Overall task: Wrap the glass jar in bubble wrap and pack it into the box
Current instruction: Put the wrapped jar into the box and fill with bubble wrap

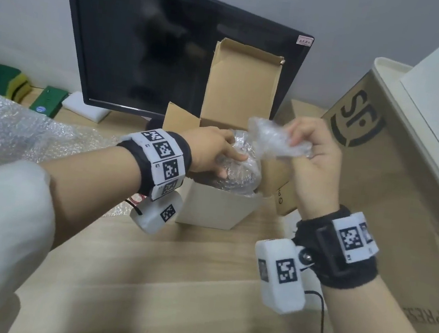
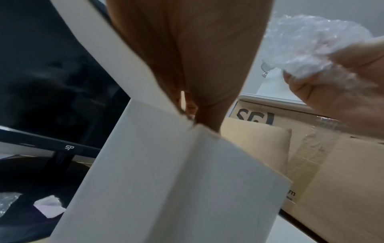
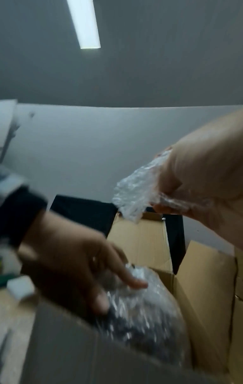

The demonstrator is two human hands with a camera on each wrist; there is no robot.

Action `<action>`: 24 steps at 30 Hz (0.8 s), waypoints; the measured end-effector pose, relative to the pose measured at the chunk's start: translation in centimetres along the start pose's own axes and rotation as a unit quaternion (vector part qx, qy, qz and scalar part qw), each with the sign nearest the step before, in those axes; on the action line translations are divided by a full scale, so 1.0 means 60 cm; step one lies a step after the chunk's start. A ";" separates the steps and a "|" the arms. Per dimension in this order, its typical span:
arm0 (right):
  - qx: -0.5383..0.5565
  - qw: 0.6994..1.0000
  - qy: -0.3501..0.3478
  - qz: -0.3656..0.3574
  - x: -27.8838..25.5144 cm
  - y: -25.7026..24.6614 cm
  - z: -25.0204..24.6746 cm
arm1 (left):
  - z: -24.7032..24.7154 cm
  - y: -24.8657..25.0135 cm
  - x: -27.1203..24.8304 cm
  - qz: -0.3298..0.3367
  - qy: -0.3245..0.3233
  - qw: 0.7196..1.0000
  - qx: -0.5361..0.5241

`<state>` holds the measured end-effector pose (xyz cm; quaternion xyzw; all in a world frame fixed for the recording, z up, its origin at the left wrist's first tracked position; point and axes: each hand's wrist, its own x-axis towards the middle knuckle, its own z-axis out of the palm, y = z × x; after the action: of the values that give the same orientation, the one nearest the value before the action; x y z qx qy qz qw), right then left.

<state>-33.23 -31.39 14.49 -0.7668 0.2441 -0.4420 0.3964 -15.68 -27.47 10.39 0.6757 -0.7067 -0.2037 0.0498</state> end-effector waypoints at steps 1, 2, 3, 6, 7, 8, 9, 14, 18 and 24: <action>-0.036 0.999 -0.029 -0.012 -0.011 0.007 0.012 | -0.001 0.003 0.000 0.001 0.003 1.000 0.015; -0.074 0.995 -0.062 -0.016 -0.021 0.016 0.024 | -0.003 0.006 0.000 0.002 0.003 0.999 0.035; -0.111 0.988 -0.107 -0.020 -0.028 0.027 0.037 | -0.006 0.005 0.001 0.008 0.005 0.999 0.052; -0.206 0.955 -0.209 -0.034 -0.047 0.058 0.066 | -0.013 -0.005 0.005 0.023 -0.006 0.998 0.053; -0.221 0.947 -0.229 -0.036 -0.051 0.062 0.071 | -0.013 -0.009 0.006 0.030 -0.008 0.998 0.051; -0.226 0.942 -0.245 -0.035 -0.057 0.064 0.073 | -0.012 -0.012 0.007 0.033 -0.011 0.998 0.049; -0.224 0.940 -0.254 -0.036 -0.062 0.063 0.075 | -0.010 -0.014 0.007 0.031 -0.013 0.998 0.048; -0.324 0.878 -0.350 0.033 -0.087 0.035 0.089 | -0.002 -0.012 0.012 0.012 -0.016 0.999 0.028; -0.329 0.836 -0.395 0.193 -0.042 0.026 0.119 | 0.000 -0.011 0.009 -0.006 -0.005 1.000 0.005; -0.302 0.774 -0.465 0.306 -0.003 0.063 0.157 | 0.001 -0.009 0.011 -0.012 0.009 0.999 -0.034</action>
<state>-25.19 -29.71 8.54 -0.8441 0.3724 0.2092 0.3241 -15.23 -28.09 10.04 0.6839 -0.6907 -0.2219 0.0768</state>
